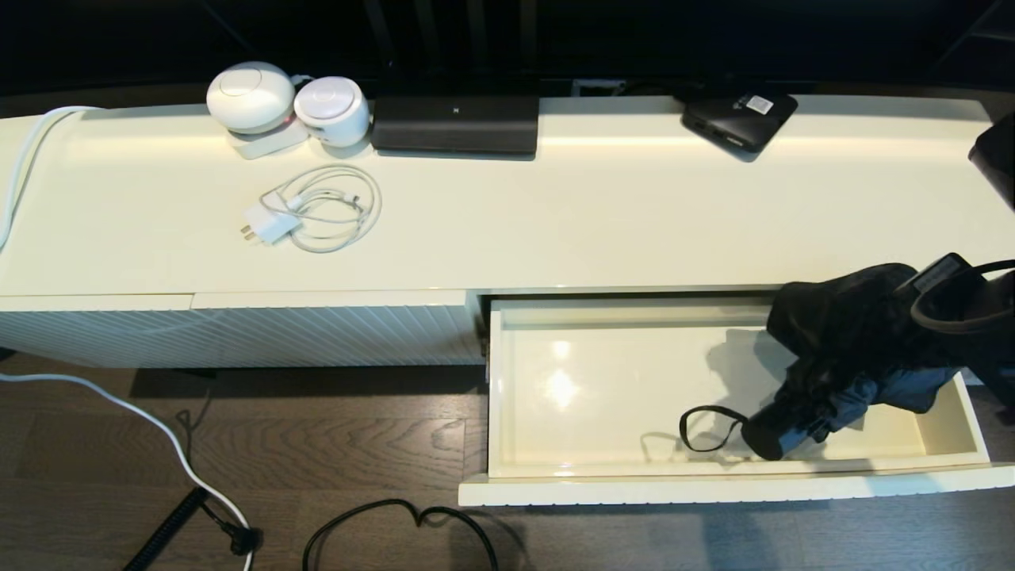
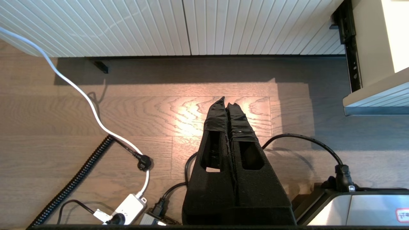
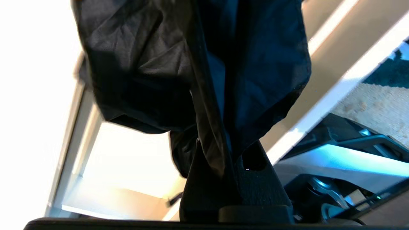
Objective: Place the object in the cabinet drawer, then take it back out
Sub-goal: Put the umbrella in the drawer
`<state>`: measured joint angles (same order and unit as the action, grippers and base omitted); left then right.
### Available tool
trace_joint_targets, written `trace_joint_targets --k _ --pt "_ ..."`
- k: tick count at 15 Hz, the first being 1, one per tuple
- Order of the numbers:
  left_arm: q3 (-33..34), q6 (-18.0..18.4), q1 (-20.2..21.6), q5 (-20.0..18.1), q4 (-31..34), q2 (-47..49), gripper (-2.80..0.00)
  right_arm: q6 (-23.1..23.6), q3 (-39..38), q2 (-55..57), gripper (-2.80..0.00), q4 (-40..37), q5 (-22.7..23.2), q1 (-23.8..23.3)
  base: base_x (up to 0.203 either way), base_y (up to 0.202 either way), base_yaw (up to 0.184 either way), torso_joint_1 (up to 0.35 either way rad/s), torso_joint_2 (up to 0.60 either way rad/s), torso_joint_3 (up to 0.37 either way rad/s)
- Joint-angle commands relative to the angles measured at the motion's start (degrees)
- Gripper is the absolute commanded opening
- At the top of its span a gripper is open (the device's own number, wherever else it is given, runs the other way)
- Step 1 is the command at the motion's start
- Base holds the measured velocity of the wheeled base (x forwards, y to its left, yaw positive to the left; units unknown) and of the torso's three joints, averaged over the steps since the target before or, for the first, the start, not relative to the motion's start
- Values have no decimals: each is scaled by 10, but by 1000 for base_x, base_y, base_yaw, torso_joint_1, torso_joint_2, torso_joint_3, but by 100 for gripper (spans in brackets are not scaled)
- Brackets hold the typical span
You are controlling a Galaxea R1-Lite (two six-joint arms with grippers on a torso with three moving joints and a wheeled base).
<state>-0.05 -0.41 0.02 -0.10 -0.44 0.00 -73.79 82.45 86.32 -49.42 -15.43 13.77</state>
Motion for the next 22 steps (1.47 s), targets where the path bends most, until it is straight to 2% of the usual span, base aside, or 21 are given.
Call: trace_joint_targets --k 1,5,13,14,22 --pt "0 0 1 0 0 0 -280 -3 8 31 -280 9 -1 -4 0 0 0 0 0 0" --pt "0 0 0 0 0 0 -280 -2 20 77 -280 57 -1 -7 0 0 0 0 0 0" --pt "0 0 0 0 0 0 -280 -3 69 136 -280 61 -1 -18 0 0 0 0 0 0" --pt "0 0 0 0 0 0 -280 -4 69 136 0 61 -2 -16 0 0 0 0 0 0" --pt "0 0 1 0 0 0 -280 -2 69 79 0 53 -8 -12 0 0 0 0 0 0"
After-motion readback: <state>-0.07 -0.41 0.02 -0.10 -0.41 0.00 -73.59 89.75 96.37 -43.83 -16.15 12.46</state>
